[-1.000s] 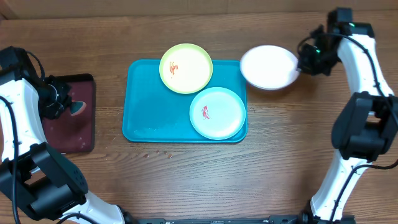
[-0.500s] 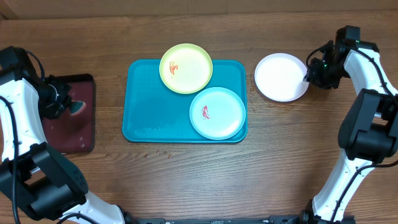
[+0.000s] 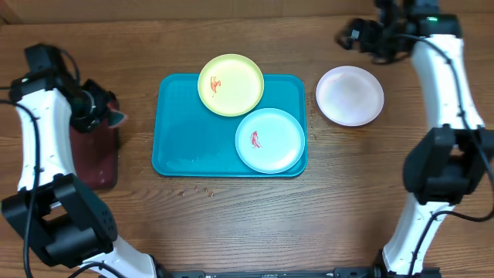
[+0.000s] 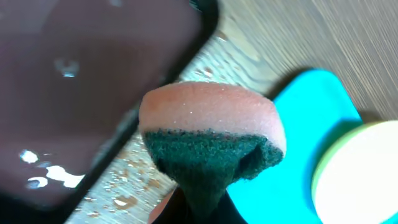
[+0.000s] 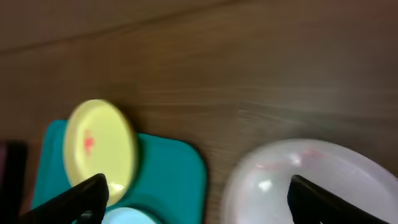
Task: Clean dirty plates on tray and stack at the side
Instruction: 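Move the right gripper to the yellow plate's rim on the tray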
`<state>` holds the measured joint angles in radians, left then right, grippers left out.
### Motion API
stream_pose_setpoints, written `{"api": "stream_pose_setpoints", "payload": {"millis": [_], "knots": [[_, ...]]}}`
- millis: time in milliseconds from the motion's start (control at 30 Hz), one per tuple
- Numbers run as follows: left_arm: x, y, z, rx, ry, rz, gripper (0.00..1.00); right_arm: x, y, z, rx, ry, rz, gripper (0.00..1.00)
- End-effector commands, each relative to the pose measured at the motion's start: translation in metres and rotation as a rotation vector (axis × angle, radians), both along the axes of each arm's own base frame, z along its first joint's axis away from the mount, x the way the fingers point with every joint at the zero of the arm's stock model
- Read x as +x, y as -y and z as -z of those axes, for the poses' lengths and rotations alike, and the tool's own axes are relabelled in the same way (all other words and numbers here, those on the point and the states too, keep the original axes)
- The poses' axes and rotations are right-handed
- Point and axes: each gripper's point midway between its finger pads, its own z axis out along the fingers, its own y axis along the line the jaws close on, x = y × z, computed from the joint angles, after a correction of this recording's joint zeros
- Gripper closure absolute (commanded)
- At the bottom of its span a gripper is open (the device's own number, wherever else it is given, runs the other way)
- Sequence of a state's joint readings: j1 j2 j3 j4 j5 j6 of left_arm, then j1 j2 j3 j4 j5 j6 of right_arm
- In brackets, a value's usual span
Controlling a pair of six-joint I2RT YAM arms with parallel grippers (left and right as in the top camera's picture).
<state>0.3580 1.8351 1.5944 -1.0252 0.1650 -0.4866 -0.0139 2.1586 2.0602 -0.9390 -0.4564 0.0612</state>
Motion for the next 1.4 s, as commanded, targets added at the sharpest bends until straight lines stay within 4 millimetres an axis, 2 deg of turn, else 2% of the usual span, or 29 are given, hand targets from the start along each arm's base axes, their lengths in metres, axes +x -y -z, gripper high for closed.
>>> {"api": "stream_pose_setpoints", "payload": {"millis": [0, 33, 200, 300, 400, 500, 567, 867, 933, 1033, 1133, 1367], "knots": [[0.006, 0.022, -0.002, 0.007, 0.015, 0.097, 0.96, -0.002, -0.073, 0.008, 0.023, 0.000, -0.081, 0.24], [0.007, 0.026, -0.002, 0.010, 0.014, 0.109, 0.96, 0.000, -0.087, 0.018, -0.007, -0.005, -0.069, 0.32], [0.009, 0.043, -0.002, 0.006, 0.011, 0.148, 0.96, 0.009, -0.131, 0.071, -0.180, -0.005, 0.006, 0.49], [0.010, 0.048, -0.002, 0.005, 0.009, 0.159, 0.96, 0.008, -0.148, 0.099, -0.277, -0.001, 0.010, 0.51], [0.010, 0.050, -0.002, 0.004, 0.007, 0.164, 0.96, 0.007, -0.155, 0.116, -0.343, 0.010, 0.020, 0.58], [0.009, 0.051, -0.001, 0.002, 0.002, 0.166, 0.96, 0.003, -0.166, 0.124, -0.339, 0.000, 0.001, 0.71], [0.008, 0.051, -0.001, 0.002, 0.001, 0.166, 0.96, -0.003, -0.175, 0.129, -0.313, -0.022, -0.013, 0.72], [0.007, 0.051, -0.001, 0.000, -0.003, 0.166, 0.96, -0.014, -0.189, 0.160, -0.307, -0.082, -0.060, 0.73], [0.007, 0.051, -0.001, 0.000, -0.005, 0.166, 0.96, -0.016, -0.190, 0.161, -0.309, -0.084, -0.063, 0.76], [0.007, 0.051, -0.001, 0.000, -0.006, 0.166, 0.96, -0.017, -0.193, 0.161, -0.307, -0.083, -0.069, 0.90], [0.007, 0.051, -0.001, 0.000, -0.005, 0.166, 0.96, -0.022, -0.202, 0.161, -0.274, -0.097, -0.098, 0.96], [0.011, 0.060, -0.002, 0.015, 0.011, 0.239, 0.96, -0.043, -0.236, 0.158, -0.163, -0.138, -0.204, 0.96]]}}
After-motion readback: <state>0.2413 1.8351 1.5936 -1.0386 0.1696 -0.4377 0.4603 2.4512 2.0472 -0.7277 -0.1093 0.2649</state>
